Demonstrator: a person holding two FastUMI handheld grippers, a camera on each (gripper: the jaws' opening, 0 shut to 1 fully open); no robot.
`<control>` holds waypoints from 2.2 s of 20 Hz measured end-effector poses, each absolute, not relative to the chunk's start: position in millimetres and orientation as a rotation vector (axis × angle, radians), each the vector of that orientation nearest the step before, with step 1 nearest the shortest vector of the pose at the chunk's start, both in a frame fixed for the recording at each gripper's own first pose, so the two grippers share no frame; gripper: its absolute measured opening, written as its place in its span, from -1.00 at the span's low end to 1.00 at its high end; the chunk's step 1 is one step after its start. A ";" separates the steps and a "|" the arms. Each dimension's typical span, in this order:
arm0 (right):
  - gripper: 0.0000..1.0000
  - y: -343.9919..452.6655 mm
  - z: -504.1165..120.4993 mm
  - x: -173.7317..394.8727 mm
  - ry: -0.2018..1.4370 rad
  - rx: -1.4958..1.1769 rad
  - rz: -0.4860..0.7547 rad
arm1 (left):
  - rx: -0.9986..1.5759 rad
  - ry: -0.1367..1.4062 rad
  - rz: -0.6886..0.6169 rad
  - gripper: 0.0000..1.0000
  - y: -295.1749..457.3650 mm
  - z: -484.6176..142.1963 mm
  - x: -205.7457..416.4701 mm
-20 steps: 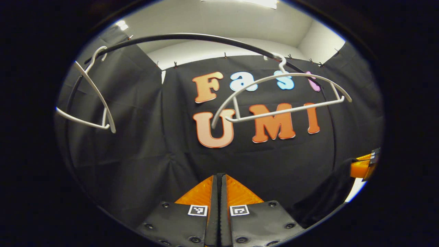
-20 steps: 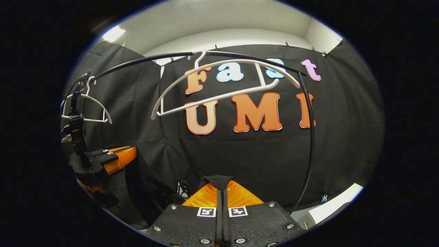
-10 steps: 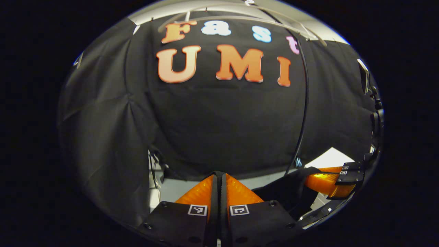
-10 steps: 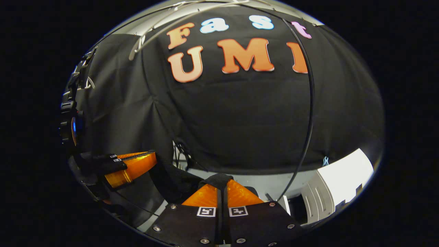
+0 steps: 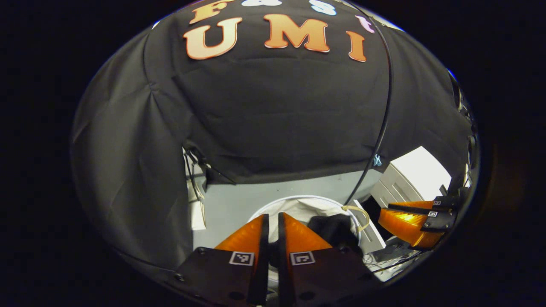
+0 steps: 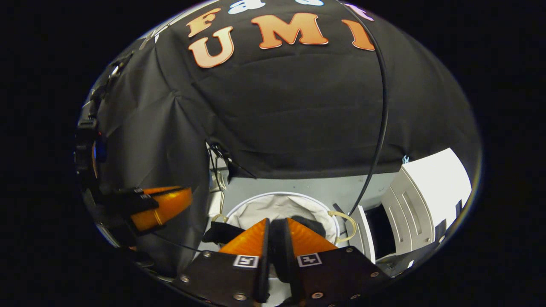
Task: Grasp the clothes on the hanger with both hands and then place them into the laundry hamper below.
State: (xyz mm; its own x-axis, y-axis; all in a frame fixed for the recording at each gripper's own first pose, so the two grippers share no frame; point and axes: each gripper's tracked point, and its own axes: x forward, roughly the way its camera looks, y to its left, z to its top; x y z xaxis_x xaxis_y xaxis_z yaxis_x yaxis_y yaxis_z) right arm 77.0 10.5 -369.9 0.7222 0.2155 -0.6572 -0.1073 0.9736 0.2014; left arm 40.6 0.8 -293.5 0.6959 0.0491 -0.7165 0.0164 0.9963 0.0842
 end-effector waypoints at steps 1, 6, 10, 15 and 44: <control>-0.29 5.9 -366.5 76.6 0.743 0.150 0.171 | 0.064 0.828 0.018 -0.41 -0.2 -302.0 34.9; 0.22 5.5 -369.9 68.6 0.755 0.130 0.174 | 0.069 0.866 0.040 0.64 7.6 -325.6 20.8; 0.84 10.5 -368.8 70.2 0.755 0.116 0.193 | 0.030 0.879 0.073 0.87 11.6 -328.8 16.7; 0.88 18.1 -330.3 78.8 0.692 0.144 0.204 | -0.006 0.792 0.103 0.95 18.7 -294.7 29.3; 0.87 -10.7 23.6 44.6 -0.011 0.049 0.116 | 0.009 0.040 0.080 0.92 -8.1 46.7 35.8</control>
